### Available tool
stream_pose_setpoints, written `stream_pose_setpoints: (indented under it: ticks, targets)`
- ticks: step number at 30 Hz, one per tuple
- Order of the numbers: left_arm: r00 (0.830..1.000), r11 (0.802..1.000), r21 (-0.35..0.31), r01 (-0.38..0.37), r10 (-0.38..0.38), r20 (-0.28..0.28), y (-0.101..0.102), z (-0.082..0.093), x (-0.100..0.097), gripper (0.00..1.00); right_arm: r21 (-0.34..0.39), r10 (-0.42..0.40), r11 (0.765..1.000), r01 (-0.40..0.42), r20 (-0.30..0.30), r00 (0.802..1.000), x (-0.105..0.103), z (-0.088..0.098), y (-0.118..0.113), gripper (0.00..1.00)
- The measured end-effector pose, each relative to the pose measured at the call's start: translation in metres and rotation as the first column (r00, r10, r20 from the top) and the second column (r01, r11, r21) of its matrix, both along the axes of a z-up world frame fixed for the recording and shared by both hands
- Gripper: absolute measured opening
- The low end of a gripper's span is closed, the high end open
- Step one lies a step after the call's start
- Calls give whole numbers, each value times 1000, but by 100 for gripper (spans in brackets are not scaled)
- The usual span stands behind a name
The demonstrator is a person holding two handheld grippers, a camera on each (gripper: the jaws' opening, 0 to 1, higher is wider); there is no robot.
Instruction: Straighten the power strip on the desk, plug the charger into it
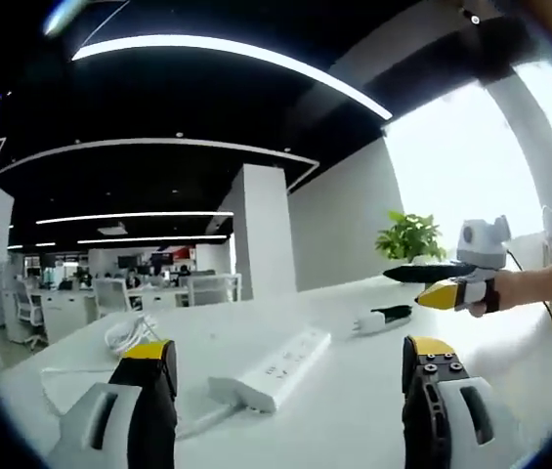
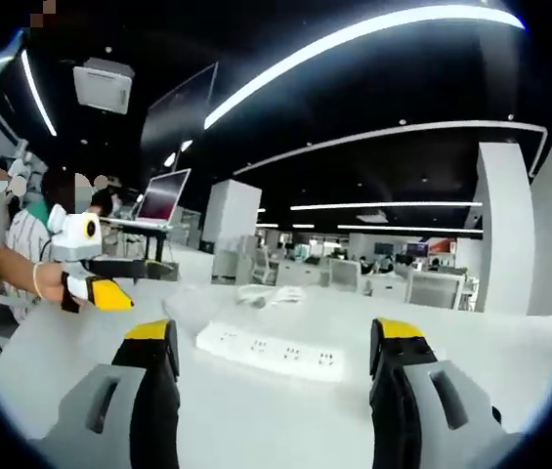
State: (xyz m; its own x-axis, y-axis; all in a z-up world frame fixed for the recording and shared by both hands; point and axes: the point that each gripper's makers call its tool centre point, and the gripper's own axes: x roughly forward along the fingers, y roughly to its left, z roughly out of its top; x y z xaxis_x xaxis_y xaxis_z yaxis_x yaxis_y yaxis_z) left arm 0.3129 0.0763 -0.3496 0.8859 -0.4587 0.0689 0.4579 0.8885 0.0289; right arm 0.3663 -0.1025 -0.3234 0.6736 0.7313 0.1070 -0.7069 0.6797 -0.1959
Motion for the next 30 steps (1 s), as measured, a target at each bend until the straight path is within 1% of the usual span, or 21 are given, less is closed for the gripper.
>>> stream_pose_setpoints:
  ticks: [2,4,6,9,11,14,15,16,17,19,20,21,23,24,27,30]
  targets:
    - [1000,1000,-8,-19,19,-21,0,-5,9,97,5,3,1000,-3,-4,1000,7,-3,2,83]
    - [999,999,-22,-31,30,-37,-1,-10,14,97,0,10,1000,-10,-4,1000,14,-8,5,82]
    - [998,999,-25,-39,38,-44,-2,-13,19,97,-26,38,999,-38,0,999,20,-16,10,82]
    - [997,999,-12,-49,49,-54,-3,-20,24,97,-47,68,997,-69,-18,998,29,-27,16,82]
    - [997,998,2,-55,55,-58,-3,-24,27,97,-92,79,993,-79,-4,997,35,-35,19,80]
    - [997,998,-8,-57,57,-53,-3,-20,31,97,-119,93,988,-93,-6,996,44,-46,24,79]
    - [997,998,-9,-55,54,-53,-4,-19,32,97,-110,100,989,-101,-17,995,47,-48,25,79]
    - [997,999,-7,-53,52,-54,-4,-19,34,97,-88,103,990,-106,-45,994,49,-52,26,79]
    - [997,998,-4,-59,59,-55,-4,-19,36,97,-87,99,991,-106,-79,992,53,-56,27,79]
    - [997,998,10,-57,57,-50,-5,-21,38,97,-109,101,988,-107,-58,993,57,-55,29,78]
    - [997,998,14,-56,56,-58,-5,-22,40,97,-108,103,988,-107,-47,994,59,-54,30,79]
    - [997,999,13,-51,52,-65,-6,-23,40,97,-106,105,988,-110,-49,993,61,-54,30,79]
    - [997,1000,-10,-18,17,-74,-12,-23,39,97,-107,106,988,-115,-87,991,65,-59,32,79]
    - [997,1000,-19,-7,5,-80,-14,-23,39,98,-114,102,987,-112,-88,991,66,-61,32,79]
    - [993,1000,-2,-11,10,-115,-15,-29,43,99,-135,101,984,-113,-94,990,69,-64,32,79]
    - [992,1000,16,-14,16,-125,-14,-33,47,99,-142,96,983,-114,-126,987,73,-67,32,79]
